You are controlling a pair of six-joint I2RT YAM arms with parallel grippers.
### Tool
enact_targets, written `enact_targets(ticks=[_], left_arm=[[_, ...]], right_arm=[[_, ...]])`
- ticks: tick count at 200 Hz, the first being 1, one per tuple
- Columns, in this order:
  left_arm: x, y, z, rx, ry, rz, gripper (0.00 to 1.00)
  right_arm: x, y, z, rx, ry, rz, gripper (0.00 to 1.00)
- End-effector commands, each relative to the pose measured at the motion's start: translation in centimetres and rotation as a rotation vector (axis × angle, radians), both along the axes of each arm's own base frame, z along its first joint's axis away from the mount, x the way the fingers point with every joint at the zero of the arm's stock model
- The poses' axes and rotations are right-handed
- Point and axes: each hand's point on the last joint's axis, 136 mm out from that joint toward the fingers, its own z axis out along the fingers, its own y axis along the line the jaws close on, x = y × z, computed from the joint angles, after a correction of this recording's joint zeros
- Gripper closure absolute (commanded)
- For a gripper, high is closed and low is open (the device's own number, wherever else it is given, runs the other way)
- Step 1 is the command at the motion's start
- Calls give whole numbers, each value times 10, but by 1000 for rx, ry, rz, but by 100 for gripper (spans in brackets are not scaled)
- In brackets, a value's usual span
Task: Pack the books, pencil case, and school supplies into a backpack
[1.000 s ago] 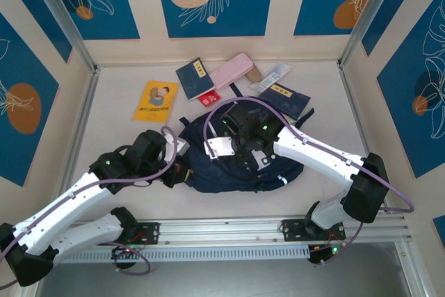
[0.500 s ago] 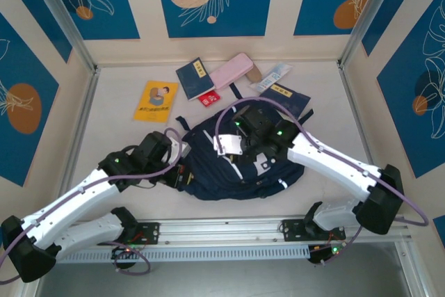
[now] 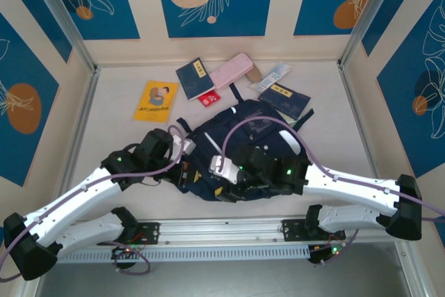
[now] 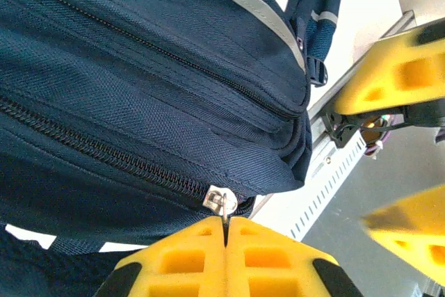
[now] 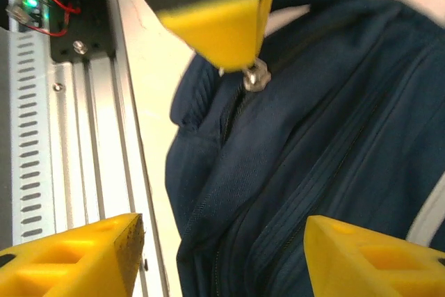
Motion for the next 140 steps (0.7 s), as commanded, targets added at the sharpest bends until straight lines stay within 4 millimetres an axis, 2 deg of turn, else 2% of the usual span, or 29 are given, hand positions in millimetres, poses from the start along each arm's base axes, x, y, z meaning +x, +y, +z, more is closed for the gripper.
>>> enact_targets(ticks=[1,27,52,62,84,91,140], left_arm=[[3,-16,40,-122,-52,-45,100],[3,-17,41,-123,-53,-51,100],[3,-17,44,-132,-56,-48,100],[2,-18,46,-140,-57,-53,100],[0,-16,47,-132,-67,-65,100],[0,-14,45,-115,-74,-67,100],[11,15,30,69,-135,-34,100]], right_arm=[[10,17,10,107,13,-104,37],[5,27,-5,81,39,-82,38],[11,31,-21,31,35,-102,43],[18,30,-26,-2,17,-124,53],[30,21,-35,-74,9,-158,91],[32,17,-36,-90,9,-160,100],[9,-15,-25,-116,-15,-34,100]])
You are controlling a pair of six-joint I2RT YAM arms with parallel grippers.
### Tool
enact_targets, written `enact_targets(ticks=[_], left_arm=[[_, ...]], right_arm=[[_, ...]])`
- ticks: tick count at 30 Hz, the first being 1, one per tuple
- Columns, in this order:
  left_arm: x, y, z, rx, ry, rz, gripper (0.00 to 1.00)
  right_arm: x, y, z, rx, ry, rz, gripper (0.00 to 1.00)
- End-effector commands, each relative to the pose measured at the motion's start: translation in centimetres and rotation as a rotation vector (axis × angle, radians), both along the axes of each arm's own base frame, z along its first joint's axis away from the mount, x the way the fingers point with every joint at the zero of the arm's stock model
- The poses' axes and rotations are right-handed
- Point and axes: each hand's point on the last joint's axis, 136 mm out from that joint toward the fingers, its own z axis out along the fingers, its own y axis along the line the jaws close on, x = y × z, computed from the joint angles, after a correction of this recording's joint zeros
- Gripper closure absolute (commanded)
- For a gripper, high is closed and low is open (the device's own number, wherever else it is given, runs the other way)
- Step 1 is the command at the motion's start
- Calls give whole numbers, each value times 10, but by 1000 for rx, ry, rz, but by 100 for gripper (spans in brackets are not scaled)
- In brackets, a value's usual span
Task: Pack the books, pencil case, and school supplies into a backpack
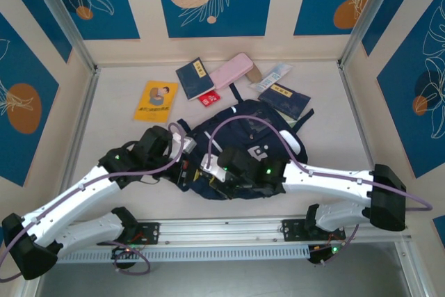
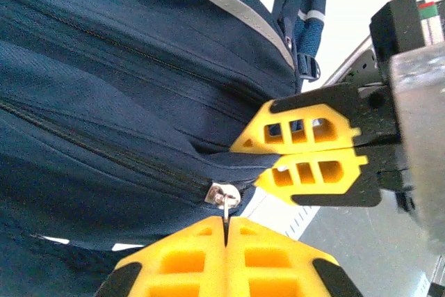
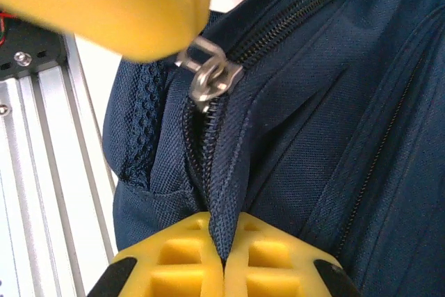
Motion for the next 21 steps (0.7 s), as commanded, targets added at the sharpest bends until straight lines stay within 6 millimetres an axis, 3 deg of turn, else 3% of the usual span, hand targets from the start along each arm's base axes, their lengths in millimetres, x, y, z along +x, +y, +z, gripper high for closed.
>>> enact_targets(ticks=[1,13,16,19,21], left_arm=[[10,13,11,55,-70,10,100],[50,49,-30,274,-52,153,100],[61,55,-42,285,-41,204,100],[67,48,-41,241,-24,224,100],[70,43,-40,218,-18,229,100]], right_arm=[[-11,-34,-5,-94,-18,57,100],[-26,-68,6,-236,-156,197,100],[-13,-73,26,-232,-259,175,100],[2,-73,55,-206,-400,171,100],[6,-73,62,-217,-454,211,100]])
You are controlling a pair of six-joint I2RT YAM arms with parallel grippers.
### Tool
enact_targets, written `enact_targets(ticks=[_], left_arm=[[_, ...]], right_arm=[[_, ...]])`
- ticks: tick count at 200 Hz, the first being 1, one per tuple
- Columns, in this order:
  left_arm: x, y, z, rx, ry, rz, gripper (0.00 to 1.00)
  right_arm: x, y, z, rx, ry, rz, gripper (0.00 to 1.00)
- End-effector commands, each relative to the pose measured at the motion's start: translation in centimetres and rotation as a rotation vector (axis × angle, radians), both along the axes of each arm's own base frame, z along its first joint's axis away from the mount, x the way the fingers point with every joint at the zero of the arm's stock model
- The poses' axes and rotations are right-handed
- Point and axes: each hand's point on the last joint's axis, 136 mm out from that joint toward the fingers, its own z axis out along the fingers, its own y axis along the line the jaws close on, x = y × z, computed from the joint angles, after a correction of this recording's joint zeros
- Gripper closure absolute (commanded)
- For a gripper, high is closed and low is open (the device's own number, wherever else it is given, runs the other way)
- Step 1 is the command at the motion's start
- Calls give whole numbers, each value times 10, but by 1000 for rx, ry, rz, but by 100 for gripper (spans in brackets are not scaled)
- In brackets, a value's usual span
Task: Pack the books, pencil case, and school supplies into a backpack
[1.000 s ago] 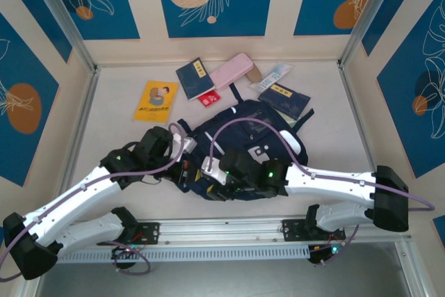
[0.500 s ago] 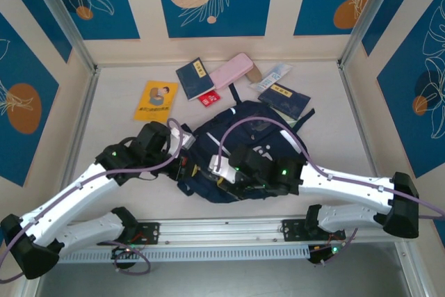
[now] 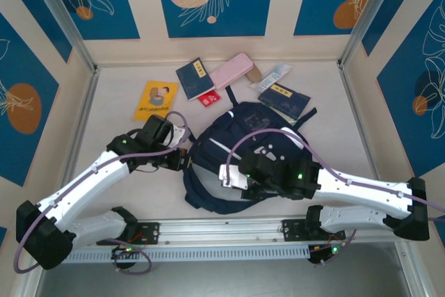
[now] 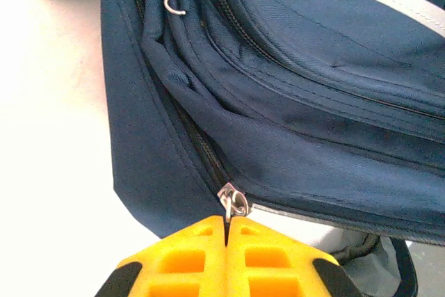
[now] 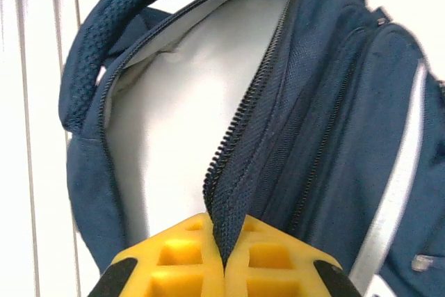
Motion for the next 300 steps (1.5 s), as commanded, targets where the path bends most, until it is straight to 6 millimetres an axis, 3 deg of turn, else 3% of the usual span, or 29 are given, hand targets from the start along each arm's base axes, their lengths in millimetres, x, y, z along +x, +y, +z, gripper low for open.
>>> enact_targets(ticks=[1,27,76,84,97,106,119,132,150,191,237,277,300], left_arm=[[16,7,-3,15,-25,67,100],[16,-9,-6,-41,20,34,100],[19,-28,-5,-143,38,19,100],[21,-32,-3,-170,42,18,100],[22,-41,2,-215,50,8,100],[22,-47,6,-239,50,-4,100],[22,-52,11,-257,43,-19,100],[22,-56,16,-277,39,-29,100],[20,-60,25,-309,38,-43,100],[15,-66,43,-363,25,-64,100],[10,-72,56,-401,8,-87,100],[10,-72,62,-411,-10,-91,100],[9,-71,63,-397,-18,-102,100]], right_arm=[[18,-15,24,-67,-179,67,100],[27,-40,-11,-294,-221,121,100],[41,-83,-41,-403,-102,-12,100],[34,-77,-37,-352,-51,-10,89],[16,-55,-18,-196,54,8,57],[9,-41,-3,-87,101,1,40],[5,-19,19,60,168,-18,32],[6,2,34,159,228,-49,31],[17,23,38,213,274,-108,30],[46,56,17,207,290,-197,28],[58,76,2,221,347,-216,30],[59,75,-25,165,404,-247,46],[58,65,-34,139,404,-263,70]])
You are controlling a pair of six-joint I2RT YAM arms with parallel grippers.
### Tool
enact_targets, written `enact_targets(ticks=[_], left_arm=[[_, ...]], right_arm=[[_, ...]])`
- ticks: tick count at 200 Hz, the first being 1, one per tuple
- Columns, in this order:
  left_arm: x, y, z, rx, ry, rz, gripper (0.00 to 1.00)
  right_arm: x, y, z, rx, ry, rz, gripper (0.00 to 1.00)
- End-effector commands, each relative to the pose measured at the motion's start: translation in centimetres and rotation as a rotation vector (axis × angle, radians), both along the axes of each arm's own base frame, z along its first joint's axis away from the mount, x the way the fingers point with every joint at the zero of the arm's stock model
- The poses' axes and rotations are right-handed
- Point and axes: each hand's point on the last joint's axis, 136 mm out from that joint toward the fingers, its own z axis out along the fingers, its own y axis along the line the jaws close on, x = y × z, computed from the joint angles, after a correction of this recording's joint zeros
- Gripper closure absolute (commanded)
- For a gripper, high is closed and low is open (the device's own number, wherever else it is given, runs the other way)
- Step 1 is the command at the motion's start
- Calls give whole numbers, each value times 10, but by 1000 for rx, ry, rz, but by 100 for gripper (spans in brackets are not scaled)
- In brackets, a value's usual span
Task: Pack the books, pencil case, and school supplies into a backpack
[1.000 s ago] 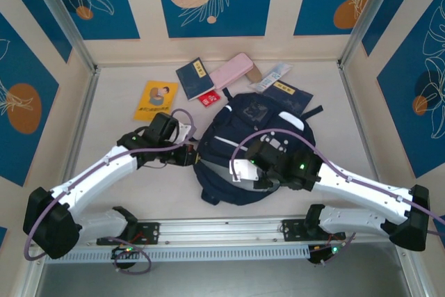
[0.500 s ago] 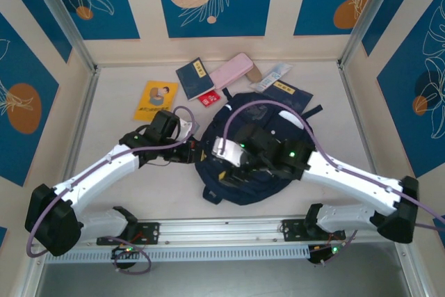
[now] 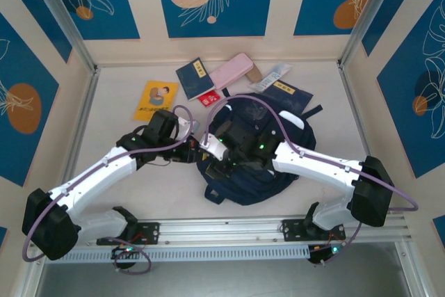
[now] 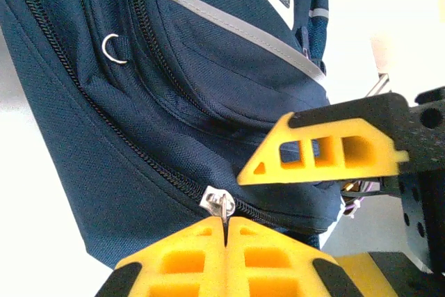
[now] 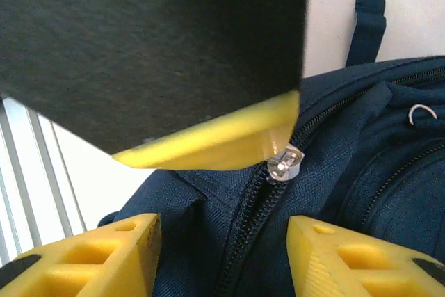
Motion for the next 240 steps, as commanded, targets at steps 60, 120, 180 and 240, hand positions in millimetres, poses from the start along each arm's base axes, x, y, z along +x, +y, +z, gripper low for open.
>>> enact_targets(ticks=[60,120,180,240], left_arm=[[2,2,29,35,-148,-77,100],[40,14,-4,256,-211,-38,100],[75,13,-10,380,-270,-40,100],[115,-7,-33,334,-235,22,100]], right_arm=[[-8,-20,2,23,16,-4,100],[-22,-20,7,25,5,33,100],[-30,-23,0,9,18,29,100],[-27,-15,0,61,-9,-5,100]])
